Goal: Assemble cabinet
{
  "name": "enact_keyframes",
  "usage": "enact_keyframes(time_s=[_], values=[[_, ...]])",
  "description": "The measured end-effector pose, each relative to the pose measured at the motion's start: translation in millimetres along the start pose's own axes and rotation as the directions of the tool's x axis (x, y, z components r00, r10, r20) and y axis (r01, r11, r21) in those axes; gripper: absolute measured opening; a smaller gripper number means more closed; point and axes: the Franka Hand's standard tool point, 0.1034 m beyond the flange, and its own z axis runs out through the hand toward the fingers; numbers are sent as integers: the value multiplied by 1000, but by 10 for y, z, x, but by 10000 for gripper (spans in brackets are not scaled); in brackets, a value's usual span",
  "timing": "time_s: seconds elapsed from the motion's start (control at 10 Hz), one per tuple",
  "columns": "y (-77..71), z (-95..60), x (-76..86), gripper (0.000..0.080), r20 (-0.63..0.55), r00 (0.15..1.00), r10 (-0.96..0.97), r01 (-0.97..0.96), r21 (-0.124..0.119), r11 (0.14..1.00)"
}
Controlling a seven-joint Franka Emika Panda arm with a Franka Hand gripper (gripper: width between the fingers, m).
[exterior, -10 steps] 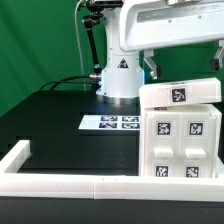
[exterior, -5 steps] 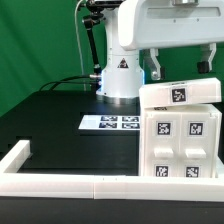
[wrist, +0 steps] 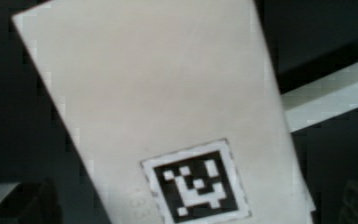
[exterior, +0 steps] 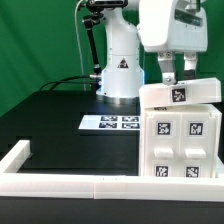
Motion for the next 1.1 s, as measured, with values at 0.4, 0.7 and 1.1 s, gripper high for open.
enact_keyframes(time_s=[0.4, 0.7, 1.1], values=[[-30, 184, 46, 797, 36, 997, -61, 61, 12, 998], [-25, 199, 32, 557, 38, 998, -58, 58, 13, 998], [-17, 196, 24, 557, 34, 997, 65, -65, 7, 998]])
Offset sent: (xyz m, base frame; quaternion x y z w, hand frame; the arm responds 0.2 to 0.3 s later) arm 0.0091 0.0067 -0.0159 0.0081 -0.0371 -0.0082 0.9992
